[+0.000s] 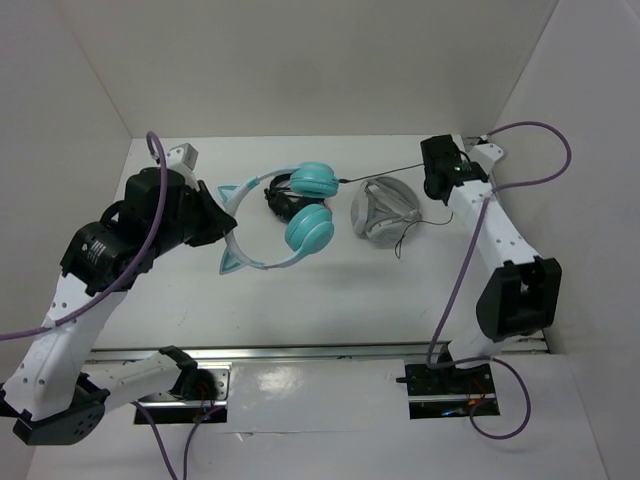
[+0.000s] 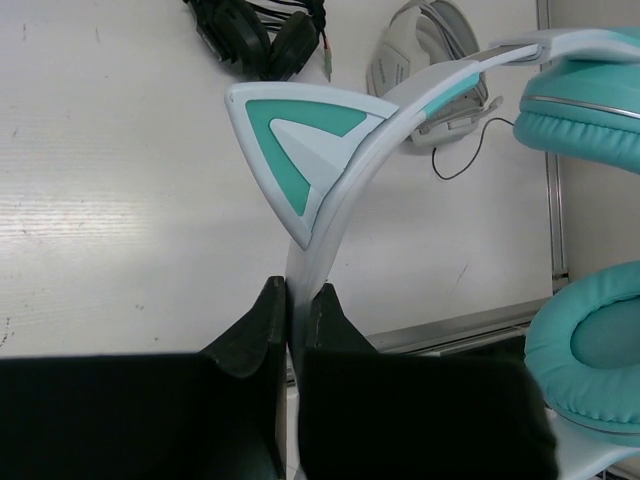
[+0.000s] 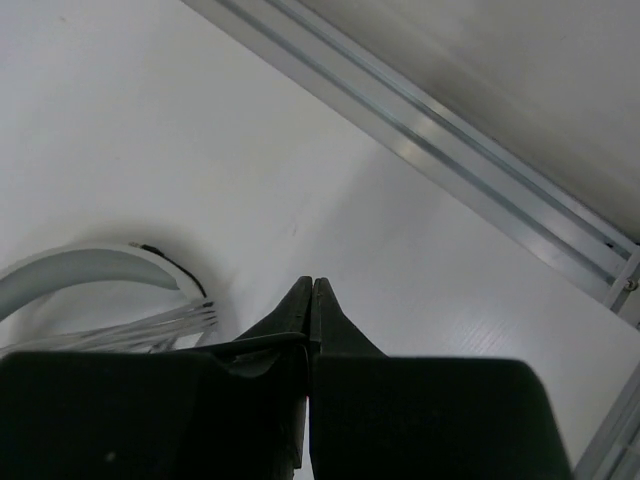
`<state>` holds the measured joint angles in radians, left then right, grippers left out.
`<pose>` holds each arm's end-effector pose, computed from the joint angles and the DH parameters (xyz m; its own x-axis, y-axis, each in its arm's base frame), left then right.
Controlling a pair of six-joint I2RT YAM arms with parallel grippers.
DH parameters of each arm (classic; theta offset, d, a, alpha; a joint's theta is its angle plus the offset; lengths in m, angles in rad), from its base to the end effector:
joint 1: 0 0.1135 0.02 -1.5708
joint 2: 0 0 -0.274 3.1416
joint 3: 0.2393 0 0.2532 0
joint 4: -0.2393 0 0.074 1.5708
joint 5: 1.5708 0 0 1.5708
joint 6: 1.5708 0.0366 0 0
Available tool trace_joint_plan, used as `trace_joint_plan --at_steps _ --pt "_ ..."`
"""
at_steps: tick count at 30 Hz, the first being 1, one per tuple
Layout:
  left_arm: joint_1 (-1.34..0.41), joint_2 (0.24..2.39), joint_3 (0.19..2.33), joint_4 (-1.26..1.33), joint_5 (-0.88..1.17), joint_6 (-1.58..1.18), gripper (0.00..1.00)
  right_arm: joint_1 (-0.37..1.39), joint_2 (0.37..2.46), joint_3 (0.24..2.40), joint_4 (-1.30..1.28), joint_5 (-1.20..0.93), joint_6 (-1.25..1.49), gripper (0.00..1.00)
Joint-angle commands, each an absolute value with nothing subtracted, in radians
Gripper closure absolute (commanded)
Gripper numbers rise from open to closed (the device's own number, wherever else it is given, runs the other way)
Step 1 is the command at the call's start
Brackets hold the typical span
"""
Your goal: Wrap the headphones
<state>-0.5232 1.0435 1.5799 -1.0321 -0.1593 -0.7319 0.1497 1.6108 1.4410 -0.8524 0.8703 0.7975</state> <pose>0.1413 -0.0748 0.4752 -0.5554 -0.4413 -0.7048 0.0017 0.8469 -0.5317 0.3349 0.0222 0.3216 -0.3760 0.4098 -0.8311 0.8120 0.5778 -0.0825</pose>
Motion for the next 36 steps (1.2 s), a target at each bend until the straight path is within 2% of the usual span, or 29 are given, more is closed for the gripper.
trace_joint_plan --at_steps 1,7,10,15,20,23,28,36 --pt "-0.505 0.927 1.684 -1.026 -0.229 -0.739 1.00 0.132 1.453 1.405 -0.839 0.951 0.849 1.00" --pt "-0.505 0.917 1.759 -1.049 -0.239 -0.749 1.00 0.233 1.191 1.293 -0.636 0.786 0.599 1.00" --pt "-0.505 0.942 1.831 -1.077 -0.207 -0.758 1.00 0.271 1.115 1.276 -0.569 0.594 0.488 1.00" --pt "-0.505 0.960 1.934 -1.077 -0.140 -0.778 1.00 0.408 1.106 1.278 -0.468 0.238 0.364 1.00" --pt "-0.505 0.980 2.011 -1.066 -0.083 -0.825 1.00 0.699 1.035 1.068 -0.065 0.076 0.299 0.97" --pt "-0.505 0.962 1.999 -1.040 -0.072 -0.865 1.00 0.776 1.051 0.986 0.102 -0.016 0.264 0.94" --pt "-0.505 0.899 1.915 -0.991 -0.101 -0.951 1.00 0.867 1.242 1.022 0.118 0.017 0.221 0.92" --pt "-0.505 0.867 1.893 -0.988 -0.215 -1.092 1.00 0.902 1.356 0.939 0.347 0.032 0.250 0.91"
